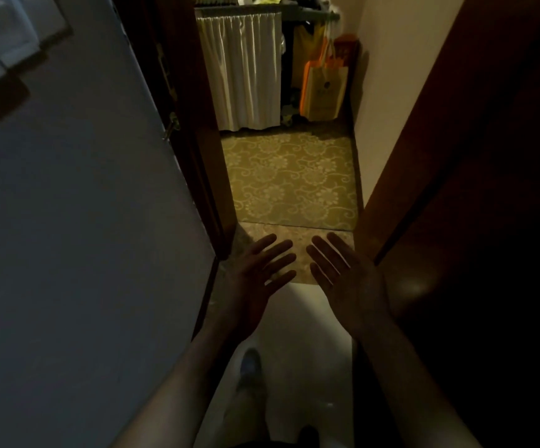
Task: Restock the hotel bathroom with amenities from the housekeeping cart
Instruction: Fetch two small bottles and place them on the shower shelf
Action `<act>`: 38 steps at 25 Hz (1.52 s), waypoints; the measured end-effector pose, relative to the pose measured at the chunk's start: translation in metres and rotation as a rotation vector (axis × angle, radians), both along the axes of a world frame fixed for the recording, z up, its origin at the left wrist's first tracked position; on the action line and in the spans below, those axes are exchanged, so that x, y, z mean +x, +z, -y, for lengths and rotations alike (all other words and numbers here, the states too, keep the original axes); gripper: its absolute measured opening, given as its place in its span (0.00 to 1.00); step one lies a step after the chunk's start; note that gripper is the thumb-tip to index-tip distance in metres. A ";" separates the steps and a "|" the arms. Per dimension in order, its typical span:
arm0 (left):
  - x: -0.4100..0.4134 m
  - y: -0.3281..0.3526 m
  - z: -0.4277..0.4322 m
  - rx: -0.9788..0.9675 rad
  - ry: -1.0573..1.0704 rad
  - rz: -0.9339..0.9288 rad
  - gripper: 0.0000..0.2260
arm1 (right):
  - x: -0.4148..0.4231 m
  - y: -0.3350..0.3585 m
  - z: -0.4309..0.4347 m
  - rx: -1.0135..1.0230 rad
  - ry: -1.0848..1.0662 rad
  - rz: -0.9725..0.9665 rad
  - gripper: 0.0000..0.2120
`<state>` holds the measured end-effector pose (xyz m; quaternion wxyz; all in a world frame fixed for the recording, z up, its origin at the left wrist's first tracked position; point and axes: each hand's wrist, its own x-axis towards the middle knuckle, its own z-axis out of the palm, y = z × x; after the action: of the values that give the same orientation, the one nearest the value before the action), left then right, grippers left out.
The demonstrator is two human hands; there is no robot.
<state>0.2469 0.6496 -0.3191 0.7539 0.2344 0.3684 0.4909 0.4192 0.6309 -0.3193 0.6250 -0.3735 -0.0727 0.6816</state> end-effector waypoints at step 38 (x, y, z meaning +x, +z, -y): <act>0.166 0.008 -0.921 -0.059 0.066 0.017 0.18 | 0.166 -0.002 -0.934 0.006 0.132 -0.037 0.20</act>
<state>0.4131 1.5703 -0.3113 0.7470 0.1956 0.3838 0.5064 0.5849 1.5644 -0.3212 0.5810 -0.3532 -0.0877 0.7281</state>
